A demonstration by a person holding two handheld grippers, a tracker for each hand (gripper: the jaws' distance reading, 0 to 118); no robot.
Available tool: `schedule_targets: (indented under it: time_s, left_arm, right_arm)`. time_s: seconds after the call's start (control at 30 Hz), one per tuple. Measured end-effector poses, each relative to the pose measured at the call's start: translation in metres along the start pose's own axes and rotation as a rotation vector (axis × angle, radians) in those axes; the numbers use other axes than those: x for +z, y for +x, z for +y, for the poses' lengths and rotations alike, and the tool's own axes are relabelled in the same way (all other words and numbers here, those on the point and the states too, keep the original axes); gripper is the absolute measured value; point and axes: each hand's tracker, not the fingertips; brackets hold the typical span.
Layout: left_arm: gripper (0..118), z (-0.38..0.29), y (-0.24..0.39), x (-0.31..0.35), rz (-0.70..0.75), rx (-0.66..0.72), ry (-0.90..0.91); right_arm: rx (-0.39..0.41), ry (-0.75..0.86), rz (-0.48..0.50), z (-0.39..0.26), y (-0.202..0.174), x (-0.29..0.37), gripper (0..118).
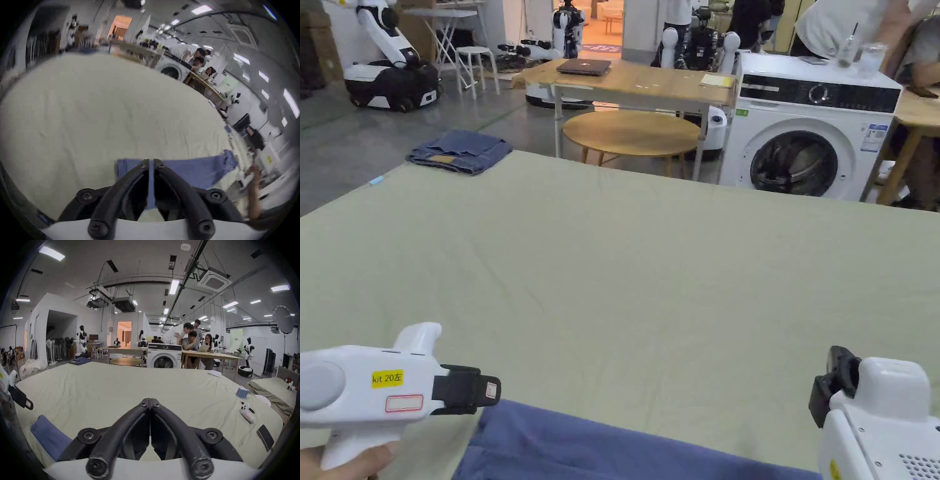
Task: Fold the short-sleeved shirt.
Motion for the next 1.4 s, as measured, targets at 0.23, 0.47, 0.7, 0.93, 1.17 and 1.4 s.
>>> schedule_targets:
  time_s: [0.23, 0.47, 0.7, 0.93, 1.17, 1.4]
  left_arm:
    - [59, 0.001, -0.064, -0.018, -0.070, 0.163, -0.171]
    - [59, -0.022, -0.082, -0.059, -0.390, 0.413, -0.230]
    - [11, -0.034, -0.056, -0.085, -0.330, 0.347, -0.286]
    - [4, -0.030, -0.032, -0.064, -0.232, 0.266, -0.202]
    - [4, -0.008, -0.009, -0.021, -0.202, 0.174, -0.108]
    - [4, 0.023, -0.007, 0.040, 0.036, 0.071, -0.077]
  right_arm:
    - [0.025, -0.040, 0.013, -0.003, -0.003, -0.001, 0]
    - [0.018, -0.074, 0.011, -0.008, 0.002, -0.007, 0]
    - [0.017, -0.097, 0.011, -0.016, 0.011, -0.012, 0]
    - [0.023, -0.123, 0.010, -0.026, 0.024, -0.018, 0]
    - [0.022, -0.121, 0.019, -0.027, 0.026, -0.020, 0]
    - [0.020, -0.091, 0.044, -0.020, 0.023, -0.022, 0]
